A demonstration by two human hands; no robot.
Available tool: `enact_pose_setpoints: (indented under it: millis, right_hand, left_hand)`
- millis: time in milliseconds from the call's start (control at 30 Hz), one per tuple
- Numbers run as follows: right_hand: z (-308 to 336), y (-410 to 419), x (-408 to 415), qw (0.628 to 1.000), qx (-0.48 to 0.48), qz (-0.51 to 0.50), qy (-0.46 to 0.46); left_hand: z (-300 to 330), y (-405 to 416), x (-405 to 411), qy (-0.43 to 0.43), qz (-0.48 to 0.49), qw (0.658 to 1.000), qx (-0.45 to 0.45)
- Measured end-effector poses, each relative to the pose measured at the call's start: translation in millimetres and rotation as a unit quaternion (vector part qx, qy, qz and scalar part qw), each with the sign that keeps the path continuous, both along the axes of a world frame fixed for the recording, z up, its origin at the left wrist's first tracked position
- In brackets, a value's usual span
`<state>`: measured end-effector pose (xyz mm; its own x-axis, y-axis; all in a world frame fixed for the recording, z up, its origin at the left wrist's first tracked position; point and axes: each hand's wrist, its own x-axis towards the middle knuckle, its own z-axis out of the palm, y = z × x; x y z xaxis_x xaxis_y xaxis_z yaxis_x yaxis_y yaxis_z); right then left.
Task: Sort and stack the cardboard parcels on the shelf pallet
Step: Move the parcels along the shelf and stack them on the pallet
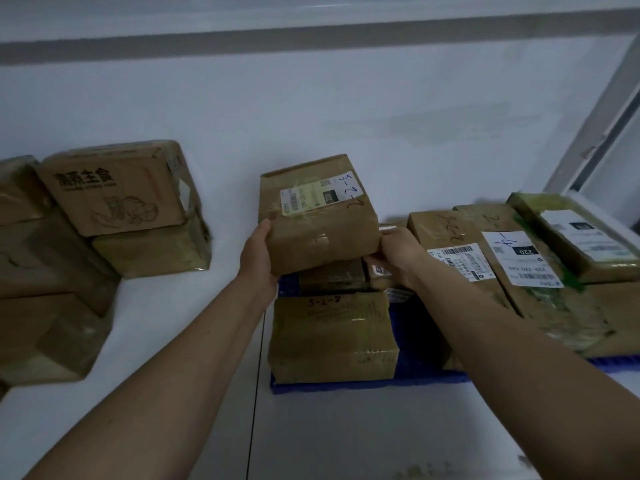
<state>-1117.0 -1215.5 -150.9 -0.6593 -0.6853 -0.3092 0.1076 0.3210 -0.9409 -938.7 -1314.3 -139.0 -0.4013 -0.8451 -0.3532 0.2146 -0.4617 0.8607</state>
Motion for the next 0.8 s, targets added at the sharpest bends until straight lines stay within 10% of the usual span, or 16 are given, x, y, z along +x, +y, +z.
enact_pose_setpoints:
  millis: [333, 800]
  right_hand:
    - [10, -16, 2, 0.981, -0.038, 0.025, -0.187]
    - [12, -22, 5, 0.982, -0.091, -0.027, -0.161]
  left_hand:
    - [-11, -12, -2, 0.012, -0.035, 0.999, 0.018]
    - [-10, -14, 5, -0.051, -0.039, 0.996, -0.057]
